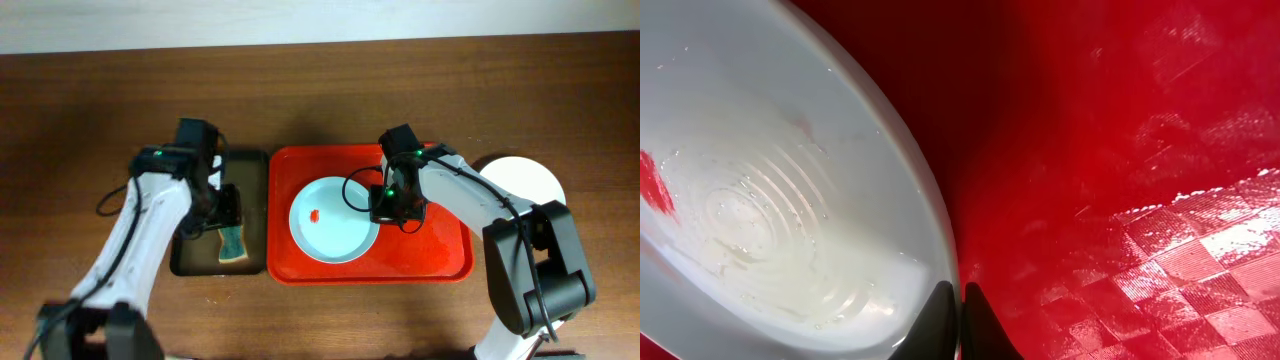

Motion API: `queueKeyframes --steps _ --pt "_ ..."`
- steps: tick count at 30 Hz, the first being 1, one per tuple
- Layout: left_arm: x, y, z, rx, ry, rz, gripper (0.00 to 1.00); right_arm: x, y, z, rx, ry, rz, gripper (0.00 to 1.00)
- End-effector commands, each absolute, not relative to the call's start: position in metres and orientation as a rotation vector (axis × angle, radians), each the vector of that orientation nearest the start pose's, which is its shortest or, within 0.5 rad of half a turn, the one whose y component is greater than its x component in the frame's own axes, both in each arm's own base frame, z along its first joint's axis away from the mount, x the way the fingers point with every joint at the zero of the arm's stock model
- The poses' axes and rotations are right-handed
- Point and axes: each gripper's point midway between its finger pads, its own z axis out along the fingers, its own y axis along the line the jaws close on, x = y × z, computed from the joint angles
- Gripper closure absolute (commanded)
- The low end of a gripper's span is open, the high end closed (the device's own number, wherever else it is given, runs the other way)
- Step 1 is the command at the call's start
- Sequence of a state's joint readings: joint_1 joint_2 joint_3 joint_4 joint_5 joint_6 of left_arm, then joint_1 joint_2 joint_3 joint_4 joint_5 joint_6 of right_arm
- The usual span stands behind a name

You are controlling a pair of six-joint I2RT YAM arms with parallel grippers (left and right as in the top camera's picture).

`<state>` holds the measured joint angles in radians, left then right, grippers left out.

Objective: Clean dirty plates on tray and stack at the side
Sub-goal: 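Grasp the green-yellow sponge from the black tray with left gripper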

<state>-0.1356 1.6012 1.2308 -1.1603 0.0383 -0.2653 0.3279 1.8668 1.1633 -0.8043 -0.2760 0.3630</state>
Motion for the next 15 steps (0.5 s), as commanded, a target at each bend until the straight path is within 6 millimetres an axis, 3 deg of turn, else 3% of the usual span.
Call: queueKeyframes --steps 1,5,15 --pt "0.275 -0.046 0.068 -0.190 3.225 -0.047 0.43 0.309 0.155 0.022 0.037 3.122 0.456 0.96" --pt "0.267 -0.045 0.037 -0.194 3.281 -0.029 0.50 0.309 0.155 0.022 0.037 3.122 0.456 0.96" --pt "0.277 -0.046 0.008 -0.173 3.190 -0.058 0.60 0.309 0.155 0.022 0.037 3.122 0.456 0.96"
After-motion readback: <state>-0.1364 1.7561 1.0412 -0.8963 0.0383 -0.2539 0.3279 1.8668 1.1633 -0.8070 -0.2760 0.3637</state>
